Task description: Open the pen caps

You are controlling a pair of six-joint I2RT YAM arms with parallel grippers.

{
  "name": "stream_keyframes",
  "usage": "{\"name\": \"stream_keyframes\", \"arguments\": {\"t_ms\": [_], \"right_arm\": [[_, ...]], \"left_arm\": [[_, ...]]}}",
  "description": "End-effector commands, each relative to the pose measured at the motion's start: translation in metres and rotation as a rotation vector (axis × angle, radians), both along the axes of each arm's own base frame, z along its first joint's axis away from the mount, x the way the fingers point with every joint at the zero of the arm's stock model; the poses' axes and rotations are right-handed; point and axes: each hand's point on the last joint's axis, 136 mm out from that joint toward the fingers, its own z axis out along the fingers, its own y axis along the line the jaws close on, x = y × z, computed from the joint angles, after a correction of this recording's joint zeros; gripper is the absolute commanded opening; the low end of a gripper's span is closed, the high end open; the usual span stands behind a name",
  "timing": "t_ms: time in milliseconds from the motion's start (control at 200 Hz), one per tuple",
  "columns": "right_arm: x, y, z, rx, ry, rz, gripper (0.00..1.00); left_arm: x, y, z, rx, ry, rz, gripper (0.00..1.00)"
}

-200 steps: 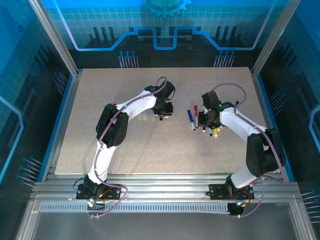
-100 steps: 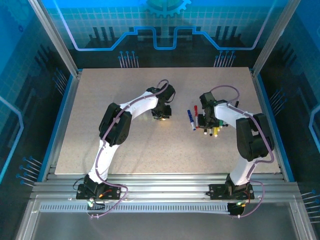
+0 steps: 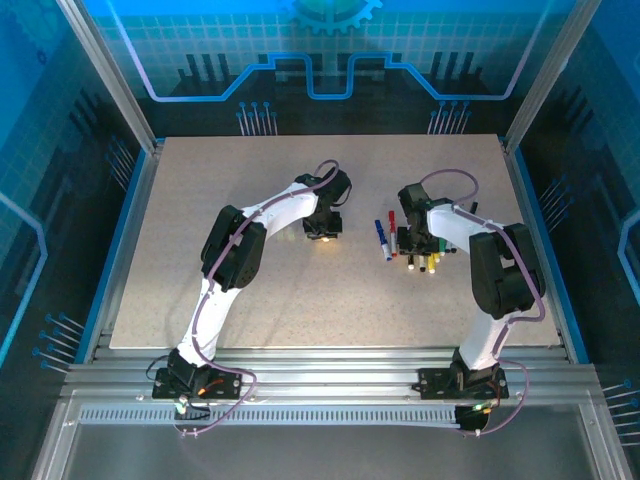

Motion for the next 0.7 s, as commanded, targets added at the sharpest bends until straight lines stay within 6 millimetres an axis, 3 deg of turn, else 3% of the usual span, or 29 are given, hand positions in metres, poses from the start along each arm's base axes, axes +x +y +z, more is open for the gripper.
{"name": "stream_keyframes", "arguments": {"t_ms": [0,150,345,510,695], "right_arm": [[-0.001,-0.003,0.010,0.001,-0.012,-0.030,0.34],[0.001,0.006,0.021,0.034,-0.044,-0.025,0.34],[0.006,0.023,0.039,0.094,-0.100,0.003,0.34],[0.013,0.043,0.049,0.163,-0.138,0.053,0.32],[0.021,0.058,0.047,0.180,-0.136,0.084,0.35]], "left_arm": [[-0.002,0.004,0.001,0.035,0.007,-0.011,0.25],[-0.001,0.005,0.003,0.040,0.002,-0.004,0.32],[0.001,0.004,0.012,0.026,-0.015,-0.001,0.33],[0.002,-0.007,0.040,-0.058,-0.070,-0.007,0.32],[0.007,-0.012,0.075,-0.117,-0.140,-0.008,0.32]]}}
